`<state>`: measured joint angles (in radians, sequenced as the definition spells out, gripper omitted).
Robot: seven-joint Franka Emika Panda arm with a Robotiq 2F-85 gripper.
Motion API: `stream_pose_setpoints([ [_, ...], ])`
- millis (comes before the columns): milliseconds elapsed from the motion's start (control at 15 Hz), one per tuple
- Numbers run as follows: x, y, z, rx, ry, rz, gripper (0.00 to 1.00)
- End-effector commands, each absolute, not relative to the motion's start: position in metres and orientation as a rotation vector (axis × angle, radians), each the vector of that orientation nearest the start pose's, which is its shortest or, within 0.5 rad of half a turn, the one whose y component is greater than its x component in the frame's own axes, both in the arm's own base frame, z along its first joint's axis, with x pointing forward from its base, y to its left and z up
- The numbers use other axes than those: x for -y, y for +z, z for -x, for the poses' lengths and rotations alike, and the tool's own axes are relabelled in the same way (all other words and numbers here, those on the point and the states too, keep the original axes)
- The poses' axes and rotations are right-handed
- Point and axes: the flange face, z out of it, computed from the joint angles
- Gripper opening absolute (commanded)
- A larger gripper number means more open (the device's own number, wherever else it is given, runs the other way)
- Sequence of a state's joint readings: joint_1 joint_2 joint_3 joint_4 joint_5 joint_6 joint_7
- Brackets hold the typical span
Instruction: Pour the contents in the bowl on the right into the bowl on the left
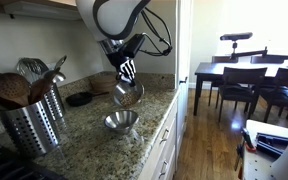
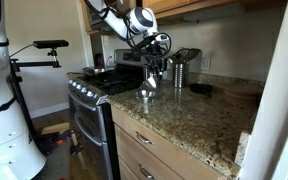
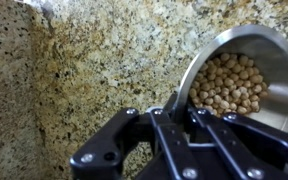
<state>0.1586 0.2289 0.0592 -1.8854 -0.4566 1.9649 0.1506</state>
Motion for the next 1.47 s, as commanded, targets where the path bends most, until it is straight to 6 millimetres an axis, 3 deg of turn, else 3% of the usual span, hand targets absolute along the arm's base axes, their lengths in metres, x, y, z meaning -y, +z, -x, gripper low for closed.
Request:
stream_pose_setpoints([
  [0, -0.106, 0.384, -0.588, 0.450, 0.139, 3.596, 0.07],
  [867, -0.137, 0.370, -0.582, 0.544, 0.092, 3.721, 0.07],
  [1400, -0.144, 0.365, -0.579, 0.554, 0.033, 3.850, 0.07],
])
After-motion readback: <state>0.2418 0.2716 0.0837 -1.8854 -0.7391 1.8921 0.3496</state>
